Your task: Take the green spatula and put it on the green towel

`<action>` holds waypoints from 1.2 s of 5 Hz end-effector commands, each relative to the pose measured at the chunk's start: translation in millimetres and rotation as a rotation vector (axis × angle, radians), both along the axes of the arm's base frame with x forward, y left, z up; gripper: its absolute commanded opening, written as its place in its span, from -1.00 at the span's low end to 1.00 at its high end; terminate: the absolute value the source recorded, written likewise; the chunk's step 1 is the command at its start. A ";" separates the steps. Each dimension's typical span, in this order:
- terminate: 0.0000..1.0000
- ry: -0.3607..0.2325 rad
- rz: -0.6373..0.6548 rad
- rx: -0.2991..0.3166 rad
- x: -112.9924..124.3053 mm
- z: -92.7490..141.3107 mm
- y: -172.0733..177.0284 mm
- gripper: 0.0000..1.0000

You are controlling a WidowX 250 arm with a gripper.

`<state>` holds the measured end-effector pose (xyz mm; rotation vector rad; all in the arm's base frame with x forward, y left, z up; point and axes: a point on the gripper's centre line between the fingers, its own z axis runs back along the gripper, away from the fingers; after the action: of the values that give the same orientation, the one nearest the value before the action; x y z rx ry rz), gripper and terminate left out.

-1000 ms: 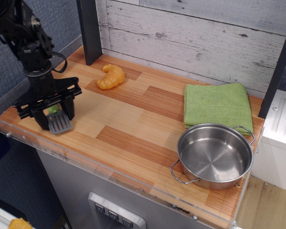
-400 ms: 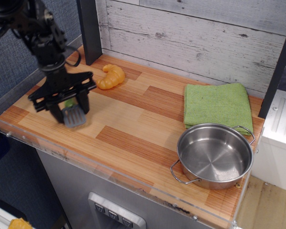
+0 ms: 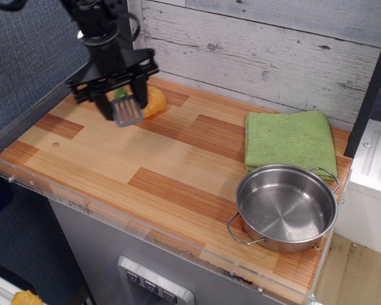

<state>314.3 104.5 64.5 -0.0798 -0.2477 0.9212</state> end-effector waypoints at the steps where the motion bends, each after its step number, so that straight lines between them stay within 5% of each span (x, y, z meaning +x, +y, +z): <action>1: -1.00 -0.125 -0.091 -0.055 28.3 26.3 -57.1 -1.00; 4: -1.00 -0.169 -0.310 -0.076 71.5 23.8 -133.6 -1.00; 6: -1.00 -0.124 -0.439 -0.093 62.4 12.7 -184.1 -1.00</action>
<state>382.9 -77.5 58.1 -0.2553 -0.2456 0.4960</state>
